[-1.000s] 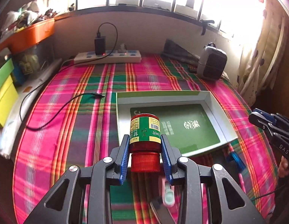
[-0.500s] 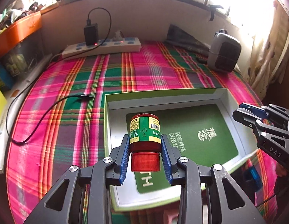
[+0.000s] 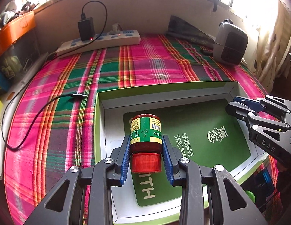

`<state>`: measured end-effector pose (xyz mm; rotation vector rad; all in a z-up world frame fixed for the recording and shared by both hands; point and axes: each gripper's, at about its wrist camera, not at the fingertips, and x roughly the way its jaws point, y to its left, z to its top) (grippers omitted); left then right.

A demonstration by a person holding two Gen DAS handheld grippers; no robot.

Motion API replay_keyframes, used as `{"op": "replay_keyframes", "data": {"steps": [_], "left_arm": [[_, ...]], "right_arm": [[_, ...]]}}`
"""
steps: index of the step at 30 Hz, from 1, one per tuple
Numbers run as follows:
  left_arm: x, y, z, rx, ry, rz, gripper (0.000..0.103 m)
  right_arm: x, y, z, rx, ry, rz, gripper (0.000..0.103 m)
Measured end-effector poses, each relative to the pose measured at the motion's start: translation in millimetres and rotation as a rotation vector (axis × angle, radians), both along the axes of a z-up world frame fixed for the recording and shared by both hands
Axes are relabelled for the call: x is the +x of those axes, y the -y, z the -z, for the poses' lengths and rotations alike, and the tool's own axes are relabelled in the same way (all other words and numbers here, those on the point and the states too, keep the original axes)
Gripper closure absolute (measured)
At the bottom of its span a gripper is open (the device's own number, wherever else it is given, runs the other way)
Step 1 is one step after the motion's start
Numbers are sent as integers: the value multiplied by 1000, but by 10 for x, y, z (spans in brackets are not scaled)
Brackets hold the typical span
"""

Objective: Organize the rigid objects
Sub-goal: 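Carry the bottle with left tool while right tool carries the disc into the green tray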

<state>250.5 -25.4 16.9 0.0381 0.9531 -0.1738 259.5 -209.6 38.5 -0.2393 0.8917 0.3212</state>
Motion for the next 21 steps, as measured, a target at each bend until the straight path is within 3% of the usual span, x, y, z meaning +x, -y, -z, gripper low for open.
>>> {"op": "replay_keyframes", "data": {"steps": [21], "left_arm": [[1,70,45,25,14,11,70]], "right_arm": [[67,-33,68,-9,7,8,77]]}}
